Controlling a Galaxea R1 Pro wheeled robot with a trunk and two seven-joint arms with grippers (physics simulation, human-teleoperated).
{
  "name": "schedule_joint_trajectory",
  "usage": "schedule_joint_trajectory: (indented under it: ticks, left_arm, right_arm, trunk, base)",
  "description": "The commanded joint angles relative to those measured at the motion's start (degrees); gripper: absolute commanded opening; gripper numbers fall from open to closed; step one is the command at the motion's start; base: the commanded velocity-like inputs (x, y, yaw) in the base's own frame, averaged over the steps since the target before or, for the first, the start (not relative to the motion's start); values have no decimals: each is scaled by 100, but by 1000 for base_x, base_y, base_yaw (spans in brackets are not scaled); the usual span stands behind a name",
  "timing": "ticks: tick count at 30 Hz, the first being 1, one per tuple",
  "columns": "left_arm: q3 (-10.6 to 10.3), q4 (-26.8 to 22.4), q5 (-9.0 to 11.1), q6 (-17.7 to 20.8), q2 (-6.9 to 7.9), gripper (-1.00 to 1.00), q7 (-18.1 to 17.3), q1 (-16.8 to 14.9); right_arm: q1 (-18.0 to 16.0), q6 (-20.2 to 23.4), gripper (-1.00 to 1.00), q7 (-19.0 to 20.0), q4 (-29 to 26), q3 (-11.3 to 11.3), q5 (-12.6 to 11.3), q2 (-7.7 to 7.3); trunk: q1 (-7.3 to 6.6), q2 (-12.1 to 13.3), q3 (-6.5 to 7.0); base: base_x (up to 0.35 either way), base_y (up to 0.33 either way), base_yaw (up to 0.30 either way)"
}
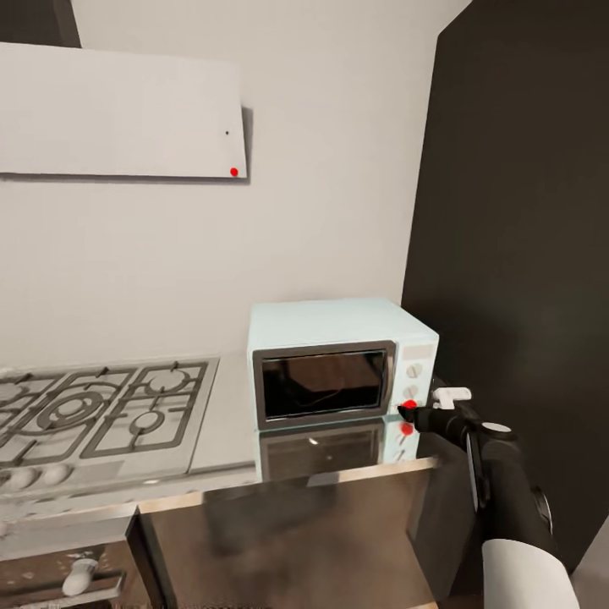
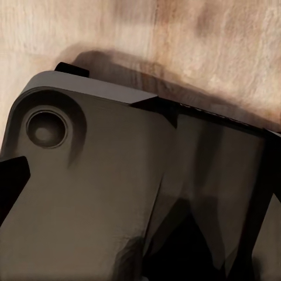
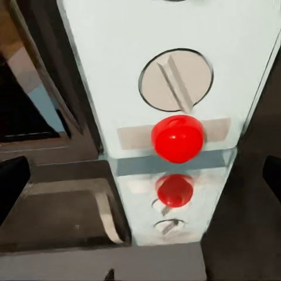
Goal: In the kitchen, take the popcorn bag from the countertop, put it into the microwave, and heat it until the popcorn is cooked so the cooked popcorn ends up inside the bag.
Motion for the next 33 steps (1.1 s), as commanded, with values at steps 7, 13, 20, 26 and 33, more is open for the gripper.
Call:
schedule_joint_trajectory:
  ticks: [7,13,20,26,33]
  left_arm:
    - [-44,6,43,-18,4,100,7,-5]
    - [-52,6,48,-17,-10,100,7,-5]
    - [-48,6,51,-18,-11,100,7,-5]
    - [-43,6,49,-18,-5,100,7,-5]
    - [-46,6,48,-18,-5,100,7,-5]
  right_arm:
    - [-6,11,100,49,17,-24,33,2]
    - [8,11,100,39,28,-111,335,1]
    - [12,11,100,62,21,-278,483,1]
    - [12,5,100,70,21,-279,472,8]
    - [12,-53,100,318,50,-281,399,12]
  trunk:
    - [0,-5,-7]
    - [0,-5,-7]
    - [0,-5,-7]
    - [0,-5,-7]
    - [0,-5,-7]
  base:
    - [0,0,251]
    - [-15,-38,30]
    - [-73,-155,1]
    - [-5,-10,0]
    - [0,0,0]
